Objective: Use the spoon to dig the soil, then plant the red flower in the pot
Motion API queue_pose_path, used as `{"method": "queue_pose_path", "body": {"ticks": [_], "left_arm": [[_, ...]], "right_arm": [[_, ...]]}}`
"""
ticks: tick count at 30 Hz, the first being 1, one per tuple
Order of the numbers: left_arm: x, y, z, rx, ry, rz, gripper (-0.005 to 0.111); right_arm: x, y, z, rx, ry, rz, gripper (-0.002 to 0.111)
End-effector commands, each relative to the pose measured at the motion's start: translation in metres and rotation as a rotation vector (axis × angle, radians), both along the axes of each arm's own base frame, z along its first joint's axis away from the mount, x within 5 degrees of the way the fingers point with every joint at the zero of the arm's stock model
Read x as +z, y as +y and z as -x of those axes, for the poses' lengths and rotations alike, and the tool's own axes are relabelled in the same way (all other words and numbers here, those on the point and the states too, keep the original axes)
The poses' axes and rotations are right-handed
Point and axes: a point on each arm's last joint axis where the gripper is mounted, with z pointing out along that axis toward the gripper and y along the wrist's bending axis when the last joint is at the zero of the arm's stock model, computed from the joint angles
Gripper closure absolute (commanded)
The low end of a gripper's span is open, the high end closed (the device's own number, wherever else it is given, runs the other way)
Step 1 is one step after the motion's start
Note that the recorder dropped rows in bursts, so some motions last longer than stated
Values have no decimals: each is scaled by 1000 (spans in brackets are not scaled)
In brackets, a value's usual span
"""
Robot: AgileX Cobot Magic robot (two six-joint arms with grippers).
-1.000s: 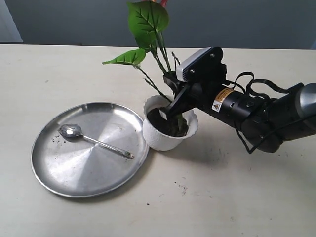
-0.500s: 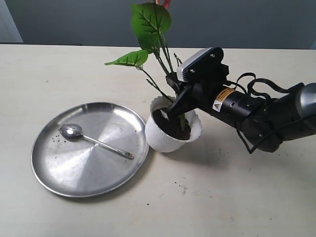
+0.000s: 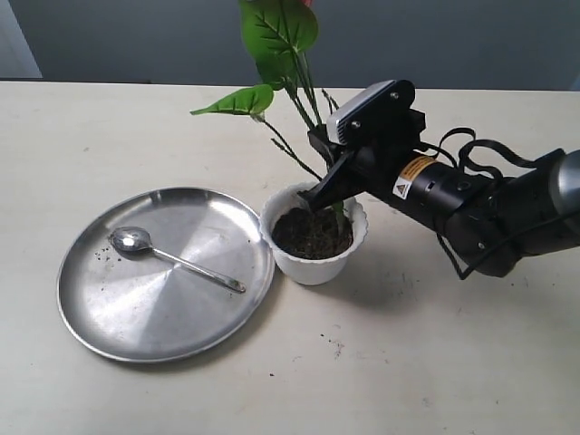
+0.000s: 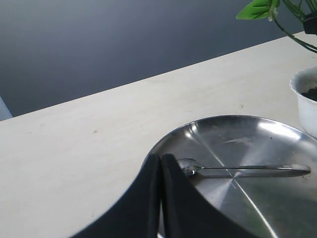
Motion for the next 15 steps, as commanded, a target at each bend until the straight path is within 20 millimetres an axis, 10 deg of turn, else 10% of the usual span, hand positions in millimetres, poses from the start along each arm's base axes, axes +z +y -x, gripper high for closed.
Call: {"method": "queue_pose_path", "body": {"ticks": [1,15], "left_arm": [[2,-1,0,-6,-13,14,106],[2,-1,0,-6,-13,14,106]], "right_arm": [[5,0,-2,-8,-21,-4,106],[24,9,3,95,-64,-146,106]]}}
